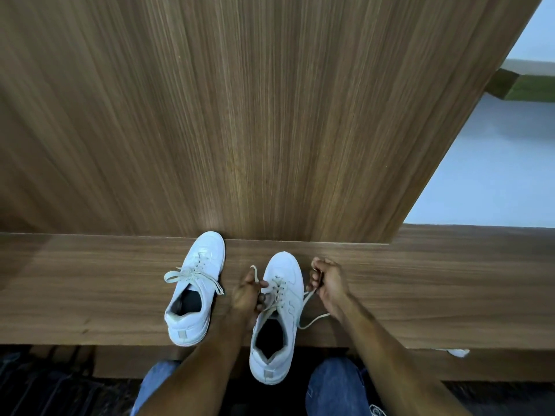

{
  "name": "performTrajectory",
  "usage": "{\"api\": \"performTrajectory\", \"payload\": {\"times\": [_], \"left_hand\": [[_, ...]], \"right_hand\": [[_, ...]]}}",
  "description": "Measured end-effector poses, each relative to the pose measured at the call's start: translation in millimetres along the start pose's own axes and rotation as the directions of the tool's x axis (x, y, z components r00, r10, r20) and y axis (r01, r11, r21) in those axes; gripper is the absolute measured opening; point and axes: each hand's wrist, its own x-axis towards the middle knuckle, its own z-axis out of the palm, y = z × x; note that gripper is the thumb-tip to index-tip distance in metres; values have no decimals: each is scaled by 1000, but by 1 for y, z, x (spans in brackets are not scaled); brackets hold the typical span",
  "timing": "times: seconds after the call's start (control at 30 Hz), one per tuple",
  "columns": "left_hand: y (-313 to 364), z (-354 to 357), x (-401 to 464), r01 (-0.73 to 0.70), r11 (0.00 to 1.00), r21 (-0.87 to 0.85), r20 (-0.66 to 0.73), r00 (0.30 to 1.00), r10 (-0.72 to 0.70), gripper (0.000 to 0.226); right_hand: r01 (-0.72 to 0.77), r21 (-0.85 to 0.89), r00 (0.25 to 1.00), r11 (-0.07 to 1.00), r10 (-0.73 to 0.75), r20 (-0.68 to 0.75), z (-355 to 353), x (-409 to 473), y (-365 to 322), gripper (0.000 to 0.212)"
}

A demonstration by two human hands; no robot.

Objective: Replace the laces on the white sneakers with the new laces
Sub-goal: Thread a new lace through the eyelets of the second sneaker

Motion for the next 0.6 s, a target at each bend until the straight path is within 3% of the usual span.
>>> {"api": "performTrajectory", "payload": {"times": [0.07,0.13,0.2,0.27,0.33,0.4,0.47,0.53,0.6], "left_hand": [[-3,2,-4,-188,956,224,86,981,173,33],[-7,9,-8,-460,764,453,295,886,359,42],[-7,9,-10,-591,545,595,485,804,343,54],[-4,5,-12,-629,357,691,567,778,271,58],[-8,4,-12,-632,271,726,563,773,294,51],[-12,6,-15,-580,421,698,471,814,340,54],[-14,12,-16,-530,600,599,380,848,370,43],[-8,17,-24,-475,692,543,328,879,346,32],[4,19,-33,-399,760,513,293,914,282,44]], "right_hand": [[-26,33,999,999,28,-38,-8,2,7,25],[-64,156,997,986,69,-28,-7,-1,7,26],[-107,296,994,949,108,15,1,-7,-1,28],[-129,364,991,922,114,63,11,-12,-11,30],[-149,329,985,932,113,129,23,-16,-19,26],[-173,257,970,951,120,209,34,-19,-25,21],[-129,220,967,967,74,242,39,-20,-29,18],[-1,146,977,989,-31,213,33,-13,-22,22],[183,-141,970,973,-155,190,18,-4,-5,39]]}}
